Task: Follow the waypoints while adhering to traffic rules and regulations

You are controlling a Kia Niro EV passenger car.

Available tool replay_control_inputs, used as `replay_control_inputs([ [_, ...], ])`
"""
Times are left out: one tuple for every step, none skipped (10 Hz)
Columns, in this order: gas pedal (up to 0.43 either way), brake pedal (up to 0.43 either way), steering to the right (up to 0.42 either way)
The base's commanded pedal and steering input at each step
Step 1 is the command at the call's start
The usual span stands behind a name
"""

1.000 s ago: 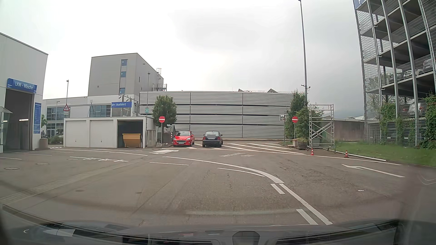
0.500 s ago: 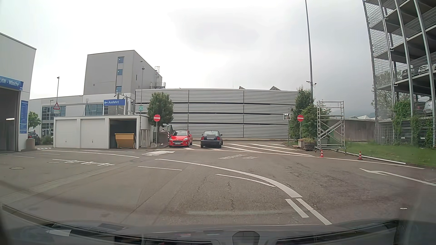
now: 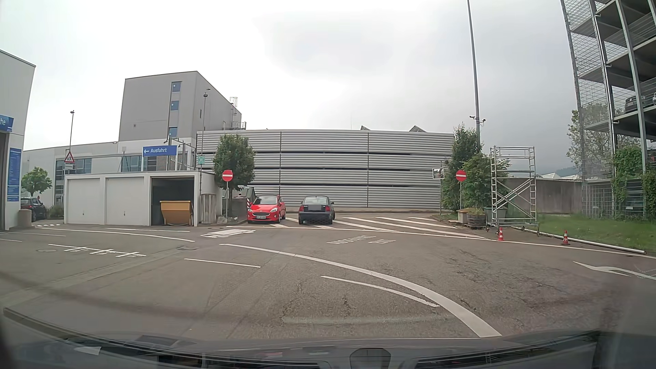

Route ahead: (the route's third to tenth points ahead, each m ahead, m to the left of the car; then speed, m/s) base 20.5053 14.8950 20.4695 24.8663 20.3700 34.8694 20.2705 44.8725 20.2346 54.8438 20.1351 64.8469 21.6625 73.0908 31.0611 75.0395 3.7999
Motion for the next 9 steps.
replay_control_inputs([
  [0.0, 0.0, 0.0],
  [0.0, 0.0, 0.0],
  [0.0, 0.0, 0.0],
  [0.0, 0.0, 0.0],
  [0.0, 0.0, 0.0],
  [0.0, 0.0, 0.0],
  [0.0, 0.0, 0.0],
  [0.0, 0.0, 0.0],
  [0.0, 0.0, 0.0],
])
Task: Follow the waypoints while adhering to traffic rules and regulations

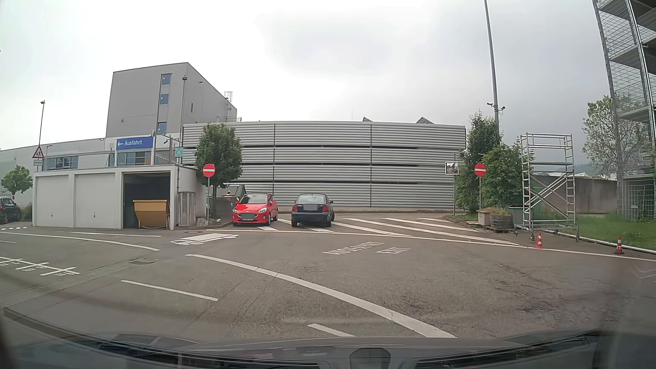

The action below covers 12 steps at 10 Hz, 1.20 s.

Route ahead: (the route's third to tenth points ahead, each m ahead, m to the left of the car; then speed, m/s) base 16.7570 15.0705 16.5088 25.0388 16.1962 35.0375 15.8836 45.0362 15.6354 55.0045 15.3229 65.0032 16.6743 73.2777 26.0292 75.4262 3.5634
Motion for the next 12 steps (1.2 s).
replay_control_inputs([
  [0.0, 0.0, 0.0],
  [0.0, 0.0, 0.0],
  [0.0, 0.0, 0.0],
  [0.0, 0.0, 0.0],
  [0.0, 0.0, 0.0],
  [0.0, 0.0, 0.0],
  [0.0, 0.0, 0.0],
  [0.0, 0.0, 0.0],
  [0.0, 0.0, -0.002],
  [0.0, 0.0, -0.004],
  [0.0, 0.0, -0.009],
  [0.0, 0.0, -0.017],
])
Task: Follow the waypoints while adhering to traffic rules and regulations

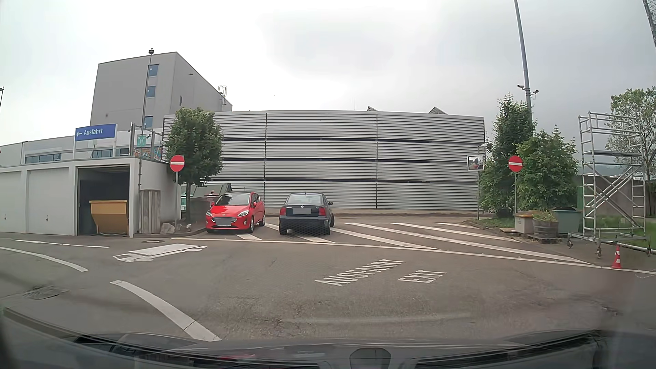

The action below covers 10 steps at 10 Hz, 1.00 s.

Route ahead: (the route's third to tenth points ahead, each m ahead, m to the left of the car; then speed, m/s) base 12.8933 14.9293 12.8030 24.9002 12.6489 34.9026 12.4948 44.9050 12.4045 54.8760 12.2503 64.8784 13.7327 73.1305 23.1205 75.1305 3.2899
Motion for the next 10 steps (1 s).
replay_control_inputs([
  [0.0, 0.0, -0.03],
  [0.0, 0.0, -0.044],
  [0.0, 0.0, -0.064],
  [0.0, 0.0, -0.091],
  [0.0, 0.0, -0.116],
  [0.0, 0.0, -0.14],
  [0.0, 0.0, -0.17],
  [0.0, 0.0, -0.195],
  [0.0, 0.0, -0.218],
  [0.0, 0.0, -0.242],
])
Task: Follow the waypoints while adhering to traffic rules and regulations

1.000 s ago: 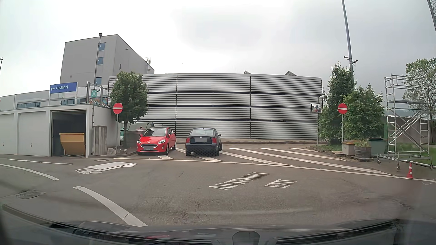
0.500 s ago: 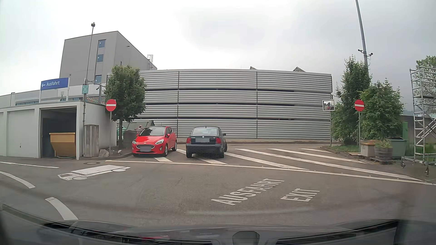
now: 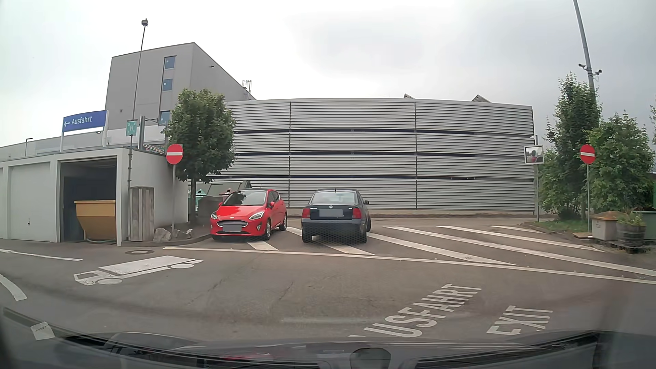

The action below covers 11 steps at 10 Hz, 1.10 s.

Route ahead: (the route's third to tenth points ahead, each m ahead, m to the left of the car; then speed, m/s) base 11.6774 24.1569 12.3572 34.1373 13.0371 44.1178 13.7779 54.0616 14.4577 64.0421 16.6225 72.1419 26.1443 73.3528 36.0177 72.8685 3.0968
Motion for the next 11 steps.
replay_control_inputs([
  [0.0, 0.0, -0.27],
  [0.0, 0.0, -0.29],
  [0.0, 0.0, -0.31],
  [0.0, 0.0, -0.339],
  [0.0, 0.0, -0.368],
  [0.0, 0.0, -0.403],
  [0.0, 0.0, -0.447],
  [0.0, 0.0, -0.485],
  [0.0, 0.0, -0.53],
  [0.0, 0.0, -0.556],
  [0.0, 0.0, -0.561],
])
